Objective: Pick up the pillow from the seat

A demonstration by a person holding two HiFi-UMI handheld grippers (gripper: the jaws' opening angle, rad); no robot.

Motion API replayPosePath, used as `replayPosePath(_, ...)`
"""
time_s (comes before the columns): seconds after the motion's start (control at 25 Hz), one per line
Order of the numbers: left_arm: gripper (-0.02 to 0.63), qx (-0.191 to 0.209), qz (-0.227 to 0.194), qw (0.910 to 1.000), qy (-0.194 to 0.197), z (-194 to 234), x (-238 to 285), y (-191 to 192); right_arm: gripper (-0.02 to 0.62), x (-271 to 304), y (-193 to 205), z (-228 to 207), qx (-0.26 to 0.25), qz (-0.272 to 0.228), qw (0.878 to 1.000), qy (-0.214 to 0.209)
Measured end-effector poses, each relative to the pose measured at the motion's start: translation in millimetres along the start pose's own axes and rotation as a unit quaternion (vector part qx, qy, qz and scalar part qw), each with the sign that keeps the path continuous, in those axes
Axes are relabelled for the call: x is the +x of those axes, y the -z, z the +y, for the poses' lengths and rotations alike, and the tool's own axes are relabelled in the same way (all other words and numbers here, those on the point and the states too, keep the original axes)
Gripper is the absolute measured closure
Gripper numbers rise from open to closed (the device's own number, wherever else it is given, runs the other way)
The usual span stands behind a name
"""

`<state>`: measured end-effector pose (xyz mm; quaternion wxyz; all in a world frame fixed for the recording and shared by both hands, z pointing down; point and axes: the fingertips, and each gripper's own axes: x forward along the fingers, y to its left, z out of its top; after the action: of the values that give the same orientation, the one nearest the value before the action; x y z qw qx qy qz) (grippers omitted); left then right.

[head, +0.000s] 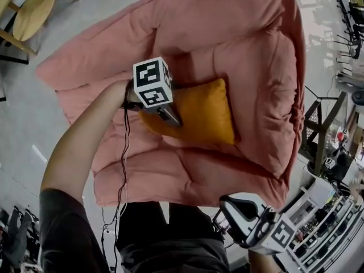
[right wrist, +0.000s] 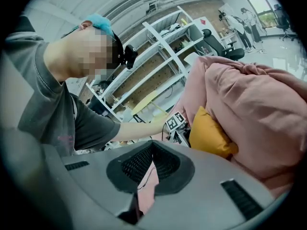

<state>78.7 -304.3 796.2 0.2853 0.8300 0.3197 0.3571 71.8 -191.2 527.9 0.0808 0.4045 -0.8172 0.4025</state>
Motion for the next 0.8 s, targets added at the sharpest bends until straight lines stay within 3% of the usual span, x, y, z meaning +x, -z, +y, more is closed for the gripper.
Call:
replayPosePath(0.16,0.114,-0.008,-0.011,0.9999,0.002,-2,11,-3,0.588,-5,5,-13,0.011,-0.001,1.0,-0.002)
replayPosePath(0.32,0.198,-0.012,-0.008,0.9999,-0.006,-11,12,1,0.588,-3,6,-14,0.006,0.0,1.0,-0.009)
replayPosePath(0.64,0.299,-0.033,-0.032,0.9961,-0.075,-45,-14,11,0.588,-10,-20,1,-0.029,-0.017,0.999,-0.026)
replayPosePath(0.8,0.311,-0.055,-0.088,0.9886,-0.11,-77,-34,-3,0.588,-20,-37,11,-0.039,-0.032,0.998,-0.034)
